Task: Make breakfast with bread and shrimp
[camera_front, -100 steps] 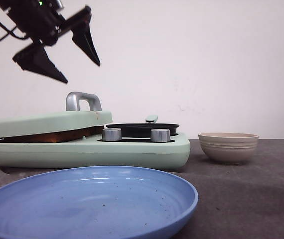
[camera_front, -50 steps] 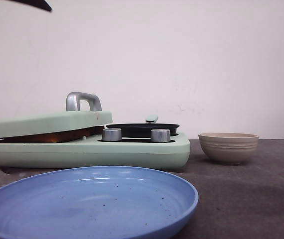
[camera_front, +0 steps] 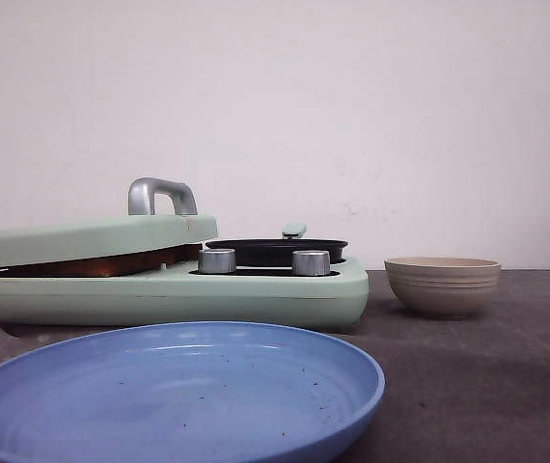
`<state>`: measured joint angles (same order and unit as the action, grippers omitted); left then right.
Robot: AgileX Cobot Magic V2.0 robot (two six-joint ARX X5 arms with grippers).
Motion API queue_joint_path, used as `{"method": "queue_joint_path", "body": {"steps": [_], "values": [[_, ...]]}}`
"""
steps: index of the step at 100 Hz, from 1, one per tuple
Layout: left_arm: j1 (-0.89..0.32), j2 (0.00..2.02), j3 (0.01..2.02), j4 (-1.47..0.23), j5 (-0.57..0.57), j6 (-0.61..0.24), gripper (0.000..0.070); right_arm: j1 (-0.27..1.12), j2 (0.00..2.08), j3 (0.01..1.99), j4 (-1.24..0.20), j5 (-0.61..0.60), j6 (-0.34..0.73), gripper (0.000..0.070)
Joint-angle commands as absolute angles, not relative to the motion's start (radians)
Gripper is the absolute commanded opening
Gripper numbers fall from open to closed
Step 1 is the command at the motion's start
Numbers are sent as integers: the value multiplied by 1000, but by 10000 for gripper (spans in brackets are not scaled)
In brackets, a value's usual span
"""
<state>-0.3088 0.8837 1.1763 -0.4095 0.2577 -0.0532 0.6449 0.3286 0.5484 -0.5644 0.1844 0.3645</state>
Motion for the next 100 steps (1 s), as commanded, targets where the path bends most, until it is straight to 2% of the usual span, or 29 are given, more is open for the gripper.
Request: {"method": "queue_joint_path", "body": {"steps": [1, 30, 59, 78, 100], "values": [[-311, 849, 1141, -404, 242, -38, 515, 651, 331, 550, -552, 182, 360, 478], [-298, 595, 873, -367, 171, -75, 515, 651, 331, 552, -532, 121, 361, 487], [-292, 424, 720, -430, 62, -100, 515, 650, 396, 583, -554, 110, 491, 495], [-292, 356, 620, -456, 59, -154, 515, 630, 546, 708, -591, 114, 480, 498], [-292, 308, 585, -465, 55, -178, 515, 520, 779, 912, -643, 102, 356, 499]]}}
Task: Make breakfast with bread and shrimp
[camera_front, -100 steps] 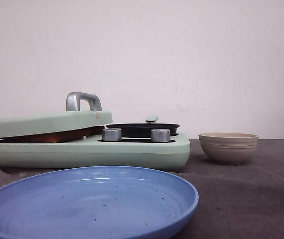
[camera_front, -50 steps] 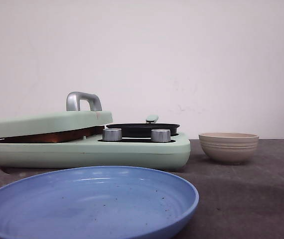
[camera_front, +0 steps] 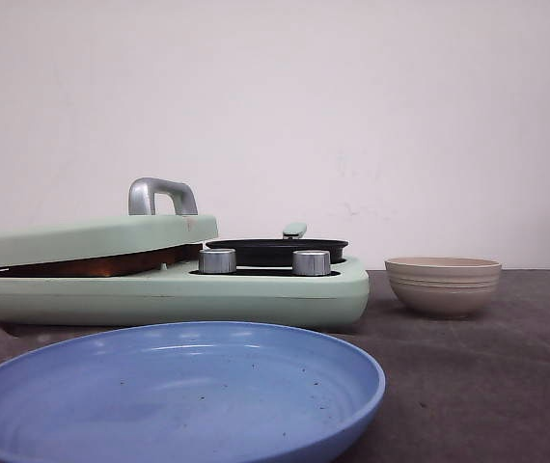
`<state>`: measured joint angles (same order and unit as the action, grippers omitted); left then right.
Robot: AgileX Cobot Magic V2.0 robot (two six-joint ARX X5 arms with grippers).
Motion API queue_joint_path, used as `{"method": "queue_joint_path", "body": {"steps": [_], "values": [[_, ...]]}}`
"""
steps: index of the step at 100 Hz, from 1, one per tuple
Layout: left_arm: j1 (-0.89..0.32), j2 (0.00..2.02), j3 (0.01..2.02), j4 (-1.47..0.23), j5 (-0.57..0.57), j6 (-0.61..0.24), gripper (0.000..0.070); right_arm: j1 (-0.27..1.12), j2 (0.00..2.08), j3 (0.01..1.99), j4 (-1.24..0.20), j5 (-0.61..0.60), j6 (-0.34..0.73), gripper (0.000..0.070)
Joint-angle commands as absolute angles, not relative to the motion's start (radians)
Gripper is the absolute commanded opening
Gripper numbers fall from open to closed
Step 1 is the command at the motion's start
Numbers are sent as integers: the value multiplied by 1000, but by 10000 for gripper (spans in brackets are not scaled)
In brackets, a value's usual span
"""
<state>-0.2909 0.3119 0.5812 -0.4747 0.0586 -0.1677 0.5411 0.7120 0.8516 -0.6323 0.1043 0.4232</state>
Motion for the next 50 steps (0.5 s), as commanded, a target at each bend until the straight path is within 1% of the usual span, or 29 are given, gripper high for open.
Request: {"method": "queue_joint_path", "body": {"steps": [1, 15, 26, 41, 50], "values": [[-292, 307, 585, -465, 55, -178, 515, 514, 791, 922, -646, 102, 350, 498], [-292, 293, 585, -467, 50, -173, 515, 433, 954, 1056, -715, 93, 284, 498], [-292, 293, 585, -467, 50, -174, 515, 376, 1079, 1142, -748, 48, 244, 498], [-292, 293, 585, -458, 47, -174, 515, 308, 1231, 1219, -751, -27, 223, 498], [-292, 293, 585, -453, 47, -174, 515, 271, 1310, 1249, -749, -37, 220, 498]]}}
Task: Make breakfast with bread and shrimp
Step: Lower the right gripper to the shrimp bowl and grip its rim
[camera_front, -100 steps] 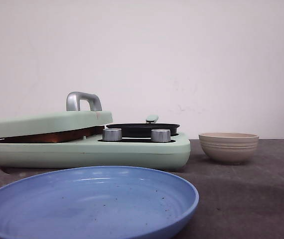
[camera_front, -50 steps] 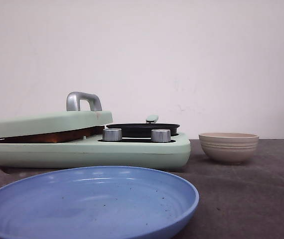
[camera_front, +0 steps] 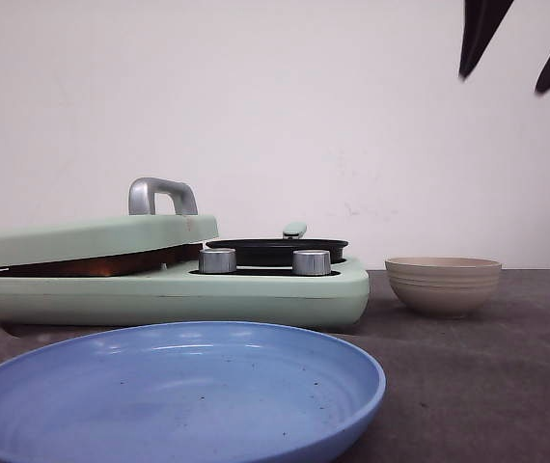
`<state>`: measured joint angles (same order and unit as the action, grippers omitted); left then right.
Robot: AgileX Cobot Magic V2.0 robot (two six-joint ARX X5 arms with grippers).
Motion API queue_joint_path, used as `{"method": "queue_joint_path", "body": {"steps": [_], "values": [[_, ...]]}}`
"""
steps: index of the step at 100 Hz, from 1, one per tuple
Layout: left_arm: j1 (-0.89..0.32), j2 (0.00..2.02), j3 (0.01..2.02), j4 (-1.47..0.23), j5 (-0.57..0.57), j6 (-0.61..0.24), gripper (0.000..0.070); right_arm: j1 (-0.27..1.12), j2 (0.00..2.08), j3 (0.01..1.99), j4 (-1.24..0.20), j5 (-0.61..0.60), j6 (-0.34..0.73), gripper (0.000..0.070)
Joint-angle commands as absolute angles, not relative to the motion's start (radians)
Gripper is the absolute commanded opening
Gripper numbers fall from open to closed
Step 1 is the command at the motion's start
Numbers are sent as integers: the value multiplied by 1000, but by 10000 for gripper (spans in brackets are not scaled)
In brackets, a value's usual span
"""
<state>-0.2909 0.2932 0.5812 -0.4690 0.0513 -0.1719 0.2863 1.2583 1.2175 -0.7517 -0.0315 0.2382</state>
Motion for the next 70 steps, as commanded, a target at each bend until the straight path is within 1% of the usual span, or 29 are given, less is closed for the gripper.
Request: {"method": "queue_joint_path", "body": {"steps": [1, 18, 42, 49, 70], "values": [[-292, 293, 585, -453, 48, -174, 515, 267, 1319, 1252, -749, -38, 220, 498], [-292, 293, 585, -452, 48, -174, 515, 199, 1453, 1292, -735, -91, 220, 498], [-292, 293, 585, -450, 48, -174, 515, 117, 1613, 1311, -665, -173, 229, 498], [-292, 293, 585, -450, 48, -174, 515, 100, 1654, 1311, -636, -209, 237, 498], [-292, 293, 585, -450, 48, -174, 515, 65, 1765, 1323, -582, -260, 256, 498]]}}
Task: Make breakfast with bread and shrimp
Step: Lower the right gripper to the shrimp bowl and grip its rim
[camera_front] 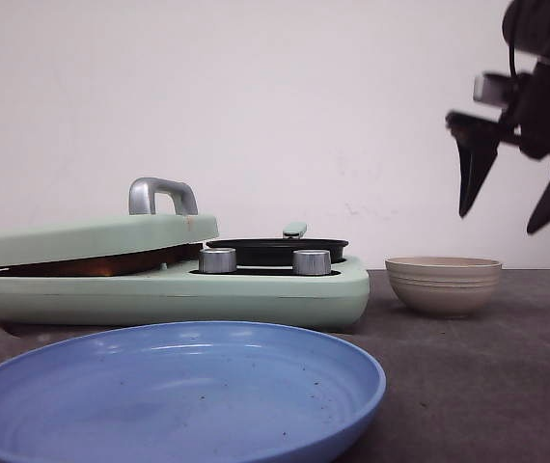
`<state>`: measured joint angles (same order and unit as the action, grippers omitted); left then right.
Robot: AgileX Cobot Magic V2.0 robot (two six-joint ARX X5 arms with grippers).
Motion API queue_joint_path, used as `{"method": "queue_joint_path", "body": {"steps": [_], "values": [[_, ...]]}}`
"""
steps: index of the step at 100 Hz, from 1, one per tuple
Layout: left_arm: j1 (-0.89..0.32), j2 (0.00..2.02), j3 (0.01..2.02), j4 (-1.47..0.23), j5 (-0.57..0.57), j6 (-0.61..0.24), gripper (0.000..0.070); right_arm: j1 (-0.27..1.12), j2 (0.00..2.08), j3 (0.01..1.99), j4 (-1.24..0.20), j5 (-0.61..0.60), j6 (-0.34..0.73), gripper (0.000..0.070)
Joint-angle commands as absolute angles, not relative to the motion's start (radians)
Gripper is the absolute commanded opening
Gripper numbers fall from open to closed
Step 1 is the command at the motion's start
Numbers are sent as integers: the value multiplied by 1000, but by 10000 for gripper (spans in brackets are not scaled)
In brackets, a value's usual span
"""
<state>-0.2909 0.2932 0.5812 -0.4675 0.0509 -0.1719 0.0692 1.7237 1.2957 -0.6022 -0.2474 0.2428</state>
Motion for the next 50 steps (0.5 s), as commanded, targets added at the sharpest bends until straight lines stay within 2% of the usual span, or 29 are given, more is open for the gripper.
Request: {"method": "queue_joint_path", "body": {"steps": [1, 50], "values": [[-292, 293, 585, -450, 48, -174, 515, 65, 1770, 1324, -580, -262, 256, 498], [-292, 293, 585, -450, 48, -174, 516, 60, 1939, 1343, -505, -292, 275, 490]]}}
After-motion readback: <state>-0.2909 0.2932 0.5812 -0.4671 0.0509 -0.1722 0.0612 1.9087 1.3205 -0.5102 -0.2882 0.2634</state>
